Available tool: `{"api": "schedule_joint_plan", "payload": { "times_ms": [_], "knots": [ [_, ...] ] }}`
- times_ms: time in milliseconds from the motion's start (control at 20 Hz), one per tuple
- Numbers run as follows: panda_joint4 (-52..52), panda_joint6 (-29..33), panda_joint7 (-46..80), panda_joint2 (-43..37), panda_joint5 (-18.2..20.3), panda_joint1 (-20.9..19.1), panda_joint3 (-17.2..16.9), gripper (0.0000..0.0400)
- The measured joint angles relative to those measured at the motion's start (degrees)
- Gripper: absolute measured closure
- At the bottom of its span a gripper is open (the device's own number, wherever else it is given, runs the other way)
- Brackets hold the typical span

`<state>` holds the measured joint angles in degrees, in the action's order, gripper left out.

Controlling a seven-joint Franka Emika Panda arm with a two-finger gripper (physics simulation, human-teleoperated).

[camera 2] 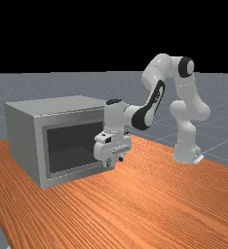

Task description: Open the microwave

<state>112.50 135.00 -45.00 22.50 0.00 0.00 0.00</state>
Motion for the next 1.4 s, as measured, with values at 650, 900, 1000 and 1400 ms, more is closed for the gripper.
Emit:
{"api": "schedule_joint_plan", "payload": {
  "times_ms": [650, 900, 1000, 1400],
  "knots": [
    [6.41, -14.52, 83.02, -16.09, 0.47, 2.96, -10.06, 0.0393],
    [6.57, -15.65, 88.71, -17.0, 1.02, 3.89, -11.2, 0.0399],
    [6.71, -16.03, 89.33, -19.88, 1.04, 4.28, -11.59, 0.04],
    [3.04, -12.85, 90.77, -31.76, -1.21, -1.0, -18.43, 0.04]
  ]
}}
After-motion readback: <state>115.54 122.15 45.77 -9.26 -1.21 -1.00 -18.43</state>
